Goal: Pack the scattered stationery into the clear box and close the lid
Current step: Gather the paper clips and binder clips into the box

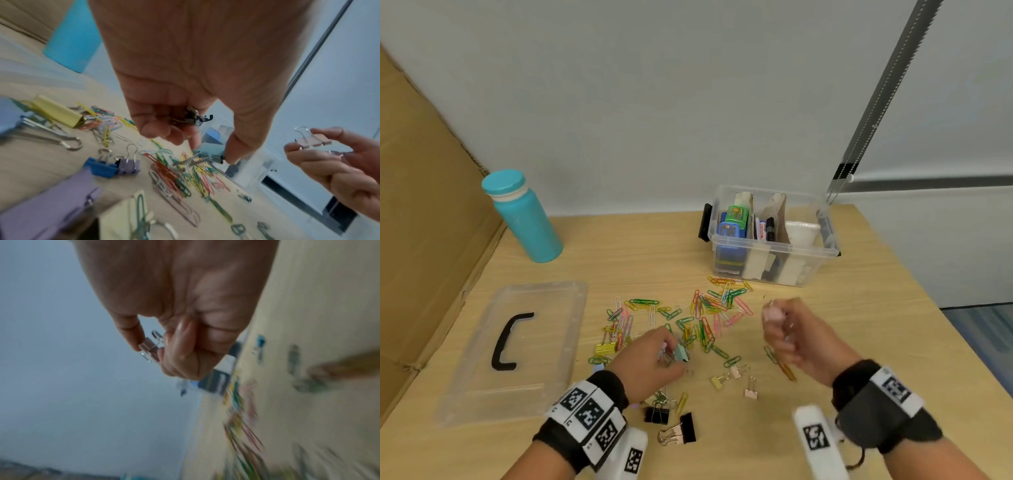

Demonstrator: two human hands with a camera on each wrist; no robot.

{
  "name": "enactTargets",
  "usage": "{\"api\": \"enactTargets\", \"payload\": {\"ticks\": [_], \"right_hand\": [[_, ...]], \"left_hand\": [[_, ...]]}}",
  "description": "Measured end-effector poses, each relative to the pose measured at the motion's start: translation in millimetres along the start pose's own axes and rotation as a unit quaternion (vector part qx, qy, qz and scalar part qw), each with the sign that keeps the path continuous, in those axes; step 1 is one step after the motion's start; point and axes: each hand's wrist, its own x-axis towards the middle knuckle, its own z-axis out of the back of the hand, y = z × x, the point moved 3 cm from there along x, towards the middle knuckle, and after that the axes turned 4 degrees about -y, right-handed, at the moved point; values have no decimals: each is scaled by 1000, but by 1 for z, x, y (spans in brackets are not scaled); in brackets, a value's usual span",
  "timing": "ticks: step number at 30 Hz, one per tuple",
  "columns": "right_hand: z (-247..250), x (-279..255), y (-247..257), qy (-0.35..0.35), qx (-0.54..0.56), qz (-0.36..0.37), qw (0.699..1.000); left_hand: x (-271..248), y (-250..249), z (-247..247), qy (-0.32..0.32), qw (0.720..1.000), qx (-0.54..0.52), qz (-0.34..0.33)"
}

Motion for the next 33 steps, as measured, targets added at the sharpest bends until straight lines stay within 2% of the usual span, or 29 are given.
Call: {"api": "enactTargets", "payload": {"ticks": [4,8,14,16,17,19,21,23,24,29,33], "right_hand": [[43,19,73,-118,-9,70,990],[86,69,124,-224,-15,69,972],[120,124,151,-274,-40,68,958],[128,127,147,-274,-120,67,952],[134,126,145,-284,-175,68,940],[136,113,135,-318,-239,113,910],[130,91,117,-365,-341,172,849],[115,74,93,-349,-466,225,781],[110,72,81,-338,-500,242,760],[103,76,49,-372,-473,292,743],[105,81,47,-387,-482,297,727]], "left_hand": [[3,1,0,-27,998,-42,24],[5,-6,-5,-29,998,-49,24],[1,-20,-11,-45,997,-61,20],[-2,-24,-13,-50,995,-78,22],[-3,-26,-13,-53,994,-89,22],[-2,-34,-12,-63,993,-99,18],[5,-50,-7,-75,992,-97,7],[23,-76,1,-100,991,-87,-17],[36,-92,6,-116,989,-83,-29],[121,-175,21,-189,978,-39,-77],[193,-229,14,-222,967,58,-115]]}}
